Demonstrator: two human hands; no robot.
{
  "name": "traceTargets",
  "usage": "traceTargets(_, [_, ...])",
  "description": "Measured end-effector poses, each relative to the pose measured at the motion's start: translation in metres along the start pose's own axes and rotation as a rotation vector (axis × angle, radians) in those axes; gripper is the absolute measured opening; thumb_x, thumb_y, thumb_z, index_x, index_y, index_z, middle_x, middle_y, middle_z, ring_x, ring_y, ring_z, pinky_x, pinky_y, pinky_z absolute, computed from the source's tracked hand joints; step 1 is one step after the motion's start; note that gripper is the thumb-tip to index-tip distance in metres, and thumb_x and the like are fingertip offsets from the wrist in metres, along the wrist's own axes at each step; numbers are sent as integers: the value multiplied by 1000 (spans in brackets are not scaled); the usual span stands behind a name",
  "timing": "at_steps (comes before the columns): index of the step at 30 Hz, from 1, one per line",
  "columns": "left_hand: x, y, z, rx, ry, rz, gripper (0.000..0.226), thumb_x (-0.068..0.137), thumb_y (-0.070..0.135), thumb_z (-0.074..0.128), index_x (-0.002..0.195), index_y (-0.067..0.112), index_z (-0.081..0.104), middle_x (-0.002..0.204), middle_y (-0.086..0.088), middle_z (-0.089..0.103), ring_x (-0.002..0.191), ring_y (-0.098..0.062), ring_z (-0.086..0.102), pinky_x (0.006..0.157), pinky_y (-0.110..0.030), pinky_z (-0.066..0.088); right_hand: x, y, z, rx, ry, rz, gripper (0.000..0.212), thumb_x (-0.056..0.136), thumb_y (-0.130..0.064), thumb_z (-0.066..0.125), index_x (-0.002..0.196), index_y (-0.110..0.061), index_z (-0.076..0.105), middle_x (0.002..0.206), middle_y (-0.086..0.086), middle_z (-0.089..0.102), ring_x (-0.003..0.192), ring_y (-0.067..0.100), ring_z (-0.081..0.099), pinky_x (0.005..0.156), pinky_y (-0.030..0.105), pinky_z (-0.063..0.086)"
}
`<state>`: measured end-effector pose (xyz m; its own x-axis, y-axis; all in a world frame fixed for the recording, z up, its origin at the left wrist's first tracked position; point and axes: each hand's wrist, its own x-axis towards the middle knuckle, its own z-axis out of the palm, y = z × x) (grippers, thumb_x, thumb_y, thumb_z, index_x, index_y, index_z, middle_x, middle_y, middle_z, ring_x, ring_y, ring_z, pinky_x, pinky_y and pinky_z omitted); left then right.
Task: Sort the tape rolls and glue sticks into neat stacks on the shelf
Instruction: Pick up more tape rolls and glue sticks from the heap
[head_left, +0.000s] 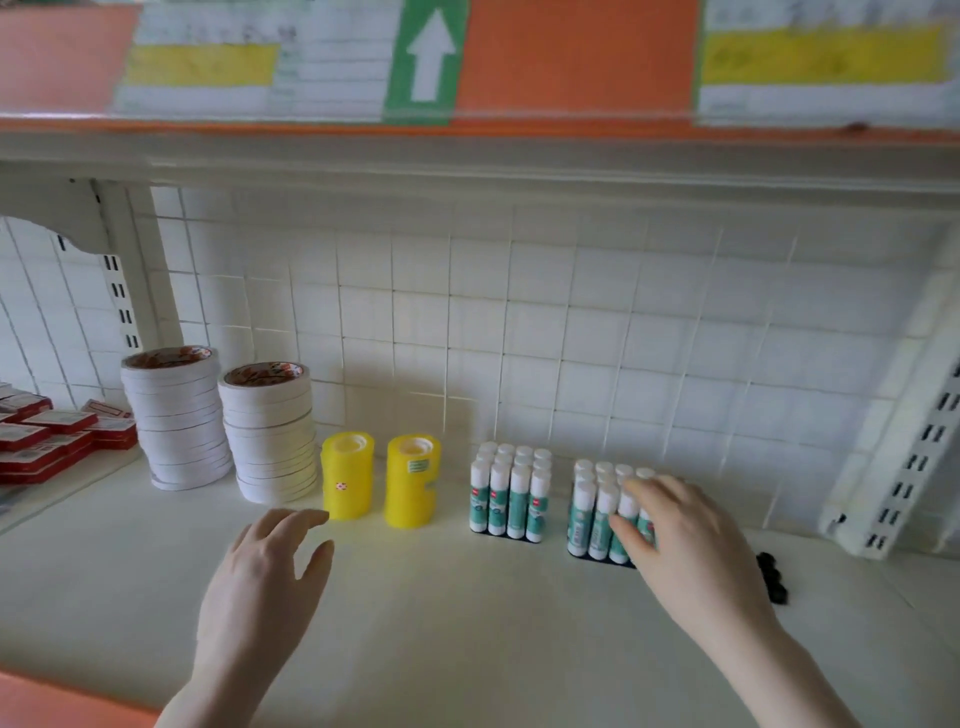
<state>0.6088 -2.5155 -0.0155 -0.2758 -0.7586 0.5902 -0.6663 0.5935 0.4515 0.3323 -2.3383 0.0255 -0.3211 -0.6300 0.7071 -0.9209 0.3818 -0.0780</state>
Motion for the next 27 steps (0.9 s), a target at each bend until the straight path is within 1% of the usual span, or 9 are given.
traceTargets(3, [-12, 36, 7, -45, -31, 57, 28, 69, 8, 80, 94, 15, 71, 92, -3, 67, 80, -32, 63, 65, -36, 49, -29, 19, -19, -60, -13, 70, 31, 59, -15, 85, 84, -11, 67, 71, 5, 62, 63, 31, 62, 53, 37, 50])
traceTargets(9, [-32, 100, 17, -144, -93, 167, 24, 73, 12, 77, 96, 13, 71, 97, -5, 67, 87, -32, 62, 67, -35, 48, -92, 45, -60, -156, -2, 217, 34, 63, -18, 83, 94, -8, 70, 79, 7, 66, 68, 30, 64, 58, 38, 54])
traceTargets(13, [-55, 138, 23, -220, -148, 212, 25, 76, 12, 75, 100, 12, 70, 102, -6, 67, 94, -32, 60, 70, -38, 49, -129, 64, -86, -235, 20, 300, 32, 60, -16, 85, 87, -7, 70, 74, 8, 66, 65, 30, 65, 57, 37, 53])
traceTargets(17, [-81, 176, 27, -254, -200, 245, 24, 75, 12, 75, 99, 11, 71, 102, -7, 68, 90, -33, 62, 70, -38, 49, -157, 92, -112, -282, 40, 351, 32, 59, -15, 86, 87, -7, 70, 72, 8, 65, 64, 30, 64, 58, 36, 53])
traceTargets(22, [-110, 235, 39, -266, -234, 278, 24, 78, 16, 73, 101, 14, 70, 103, -5, 67, 93, -31, 61, 70, -36, 47, -184, 150, -140, -308, 107, 397, 32, 59, -12, 86, 87, -6, 71, 72, 11, 66, 64, 31, 65, 59, 37, 53])
traceTargets(27, [-145, 320, 68, -279, -226, 276, 25, 82, 21, 69, 106, 17, 68, 110, -2, 64, 99, -27, 59, 72, -33, 43, -215, 242, -171, -317, 156, 425, 33, 56, -10, 87, 85, -4, 71, 71, 14, 66, 63, 33, 65, 56, 39, 54])
